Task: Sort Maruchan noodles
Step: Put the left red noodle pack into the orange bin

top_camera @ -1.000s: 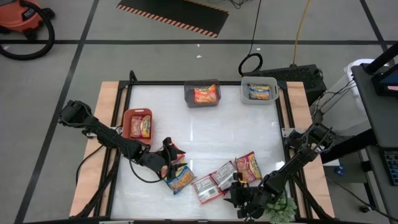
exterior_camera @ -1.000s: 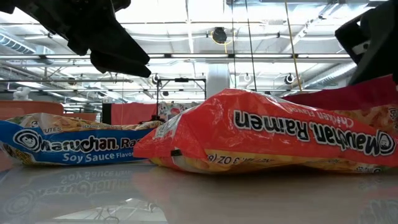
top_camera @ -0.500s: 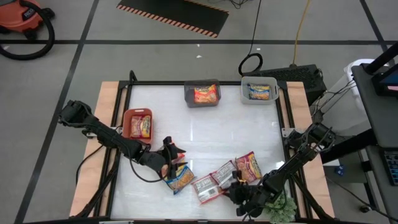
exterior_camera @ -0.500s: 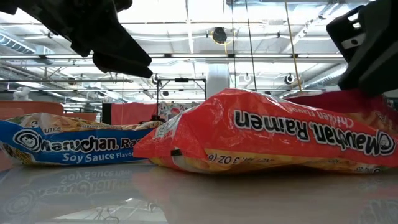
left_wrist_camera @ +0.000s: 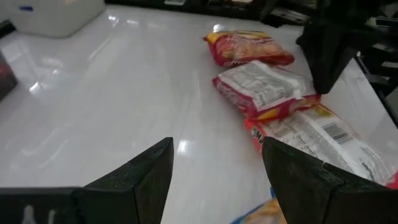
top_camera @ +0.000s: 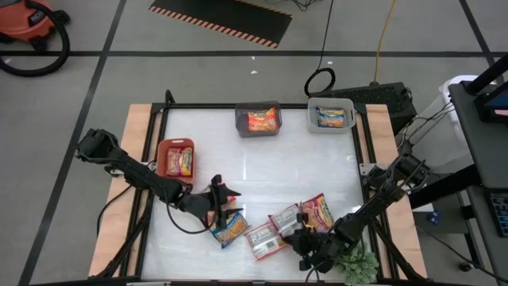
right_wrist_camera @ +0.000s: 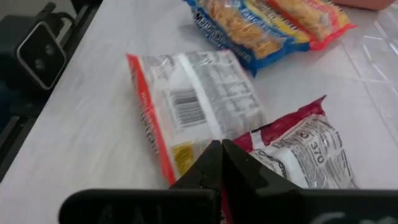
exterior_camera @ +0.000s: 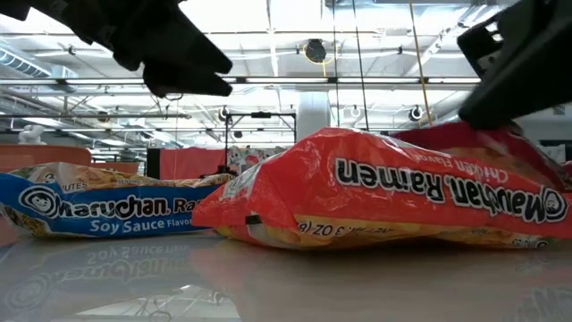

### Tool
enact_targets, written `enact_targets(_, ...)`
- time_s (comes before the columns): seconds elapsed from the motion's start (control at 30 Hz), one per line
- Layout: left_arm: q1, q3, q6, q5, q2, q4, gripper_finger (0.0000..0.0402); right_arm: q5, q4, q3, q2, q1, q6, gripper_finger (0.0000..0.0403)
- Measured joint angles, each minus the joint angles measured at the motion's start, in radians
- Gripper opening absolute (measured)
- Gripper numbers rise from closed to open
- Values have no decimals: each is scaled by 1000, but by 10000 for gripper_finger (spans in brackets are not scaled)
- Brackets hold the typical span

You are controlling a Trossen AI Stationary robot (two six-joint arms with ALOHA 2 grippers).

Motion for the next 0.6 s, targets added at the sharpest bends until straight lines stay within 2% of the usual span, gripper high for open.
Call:
enact_targets(0.37, -21, 0, 233, 13, 180, 271, 250, -5, 0, 0, -45, -43, -78, 0)
enact_targets(0.6, -19, 85, 381, 8, 264, 291, 250, -32, 0, 0, -45, -58, -160, 0)
